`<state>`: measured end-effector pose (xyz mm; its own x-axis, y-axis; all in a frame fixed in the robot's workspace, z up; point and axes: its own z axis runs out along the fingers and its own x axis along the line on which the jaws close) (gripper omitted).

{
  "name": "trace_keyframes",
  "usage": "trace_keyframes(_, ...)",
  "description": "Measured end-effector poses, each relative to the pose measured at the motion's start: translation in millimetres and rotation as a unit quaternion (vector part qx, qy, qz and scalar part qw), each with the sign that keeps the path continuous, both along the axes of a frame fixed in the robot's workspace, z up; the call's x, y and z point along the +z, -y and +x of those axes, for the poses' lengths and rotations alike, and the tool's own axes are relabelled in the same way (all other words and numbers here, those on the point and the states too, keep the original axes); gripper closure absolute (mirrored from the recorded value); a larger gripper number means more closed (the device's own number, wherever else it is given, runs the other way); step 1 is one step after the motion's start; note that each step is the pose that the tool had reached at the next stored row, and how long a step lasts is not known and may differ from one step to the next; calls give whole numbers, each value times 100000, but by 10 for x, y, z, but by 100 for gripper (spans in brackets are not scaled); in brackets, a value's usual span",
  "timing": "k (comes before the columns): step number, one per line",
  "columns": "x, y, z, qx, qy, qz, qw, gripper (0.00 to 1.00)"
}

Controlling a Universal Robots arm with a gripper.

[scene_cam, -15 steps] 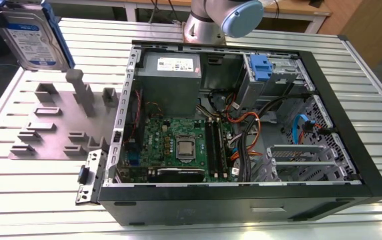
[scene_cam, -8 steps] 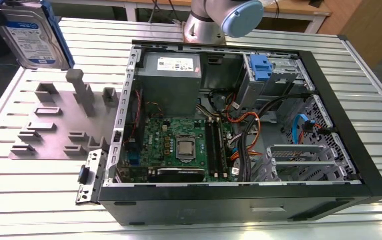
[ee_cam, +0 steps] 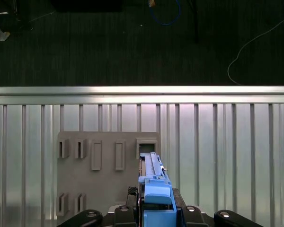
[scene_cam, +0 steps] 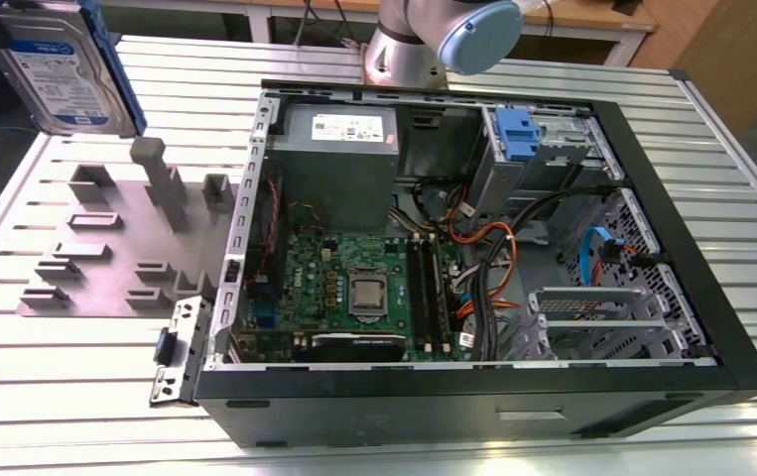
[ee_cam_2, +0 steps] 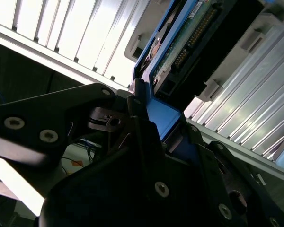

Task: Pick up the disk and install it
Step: 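Pick up the disk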

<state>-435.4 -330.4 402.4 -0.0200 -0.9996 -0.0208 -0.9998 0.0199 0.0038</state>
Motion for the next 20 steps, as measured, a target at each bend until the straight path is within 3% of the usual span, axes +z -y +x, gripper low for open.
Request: trace_keyframes(20,47,0,0,2,-4,-2,100000,64)
